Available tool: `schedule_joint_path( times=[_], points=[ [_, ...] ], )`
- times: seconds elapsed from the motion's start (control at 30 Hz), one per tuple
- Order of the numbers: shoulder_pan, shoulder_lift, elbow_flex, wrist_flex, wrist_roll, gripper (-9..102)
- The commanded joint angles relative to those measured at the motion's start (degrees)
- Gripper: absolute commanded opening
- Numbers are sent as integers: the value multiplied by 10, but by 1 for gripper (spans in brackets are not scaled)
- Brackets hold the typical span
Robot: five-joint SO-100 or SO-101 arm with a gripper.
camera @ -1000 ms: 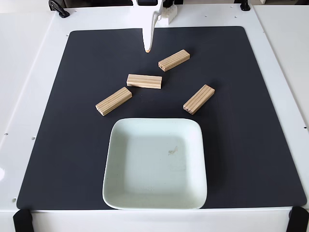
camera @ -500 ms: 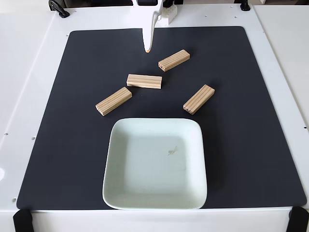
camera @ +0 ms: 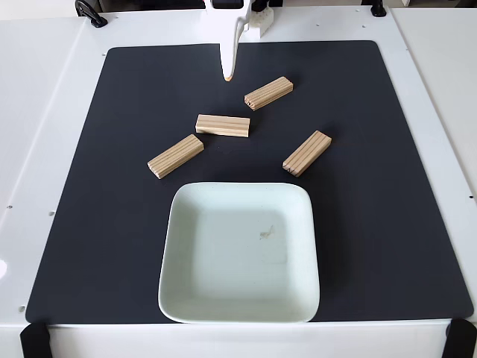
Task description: Pick up the wooden block and place them on the plate.
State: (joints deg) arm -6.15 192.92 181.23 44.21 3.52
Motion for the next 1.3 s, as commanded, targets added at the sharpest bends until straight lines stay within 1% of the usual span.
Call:
schedule_joint_path(
  times=[0.0, 0.17, 0.37, 0.67, 0.87, 1.07, 1.27],
  points=[
    [-4, 1, -1, 2, -4, -1],
    [-7, 1, -2, 2, -4, -1],
    [-49, -2, -11, 15, -4, 0],
    [-120, -49, -85, 218, 1, 0],
    [-155, -90, -111, 204, 3, 0],
    [-178, -151, -255, 208, -4, -1],
    [-178, -334, -466, 210, -6, -1]
  ],
)
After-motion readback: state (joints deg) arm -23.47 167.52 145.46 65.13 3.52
